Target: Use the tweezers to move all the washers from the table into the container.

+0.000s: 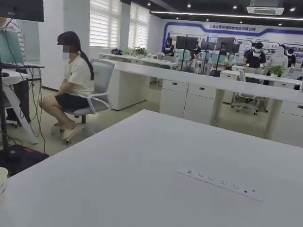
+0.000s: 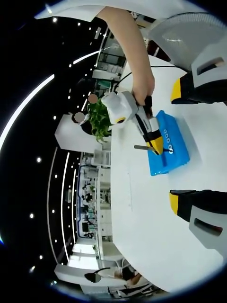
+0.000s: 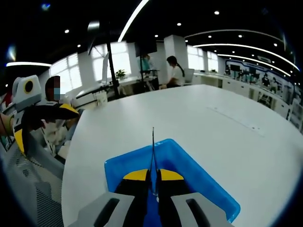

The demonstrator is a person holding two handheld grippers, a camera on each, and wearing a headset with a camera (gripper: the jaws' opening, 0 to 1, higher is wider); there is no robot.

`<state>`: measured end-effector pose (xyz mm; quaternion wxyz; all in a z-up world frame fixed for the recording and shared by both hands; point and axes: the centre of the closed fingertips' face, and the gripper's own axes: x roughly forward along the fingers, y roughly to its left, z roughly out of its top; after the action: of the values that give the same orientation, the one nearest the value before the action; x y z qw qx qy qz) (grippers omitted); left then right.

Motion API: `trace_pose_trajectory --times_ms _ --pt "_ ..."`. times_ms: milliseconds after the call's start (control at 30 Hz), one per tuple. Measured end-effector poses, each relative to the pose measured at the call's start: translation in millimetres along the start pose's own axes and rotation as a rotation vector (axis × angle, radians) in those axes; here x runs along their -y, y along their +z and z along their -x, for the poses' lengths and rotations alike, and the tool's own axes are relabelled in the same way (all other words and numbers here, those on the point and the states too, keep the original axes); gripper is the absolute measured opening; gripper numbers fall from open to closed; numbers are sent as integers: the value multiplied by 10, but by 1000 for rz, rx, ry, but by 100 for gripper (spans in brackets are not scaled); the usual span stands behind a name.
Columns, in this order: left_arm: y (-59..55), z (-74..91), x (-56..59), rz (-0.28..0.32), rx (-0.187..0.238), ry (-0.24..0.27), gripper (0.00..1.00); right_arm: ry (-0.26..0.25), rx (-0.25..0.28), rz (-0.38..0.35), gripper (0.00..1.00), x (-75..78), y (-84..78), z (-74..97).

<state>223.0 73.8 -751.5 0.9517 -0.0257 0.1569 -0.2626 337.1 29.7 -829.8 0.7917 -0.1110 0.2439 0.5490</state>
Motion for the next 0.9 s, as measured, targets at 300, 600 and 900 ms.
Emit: trace_pose_trajectory --times_ms 300,600,900 --pt "3 -10 5 3 -2 -3 74 4 8 44 4 -69 -1 16" --pt "8 6 -18 20 3 4 74 -3 66 29 4 -90 163 109" --pt "16 -1 17 41 10 -22 72 -17 182 -24 4 -136 429 383"
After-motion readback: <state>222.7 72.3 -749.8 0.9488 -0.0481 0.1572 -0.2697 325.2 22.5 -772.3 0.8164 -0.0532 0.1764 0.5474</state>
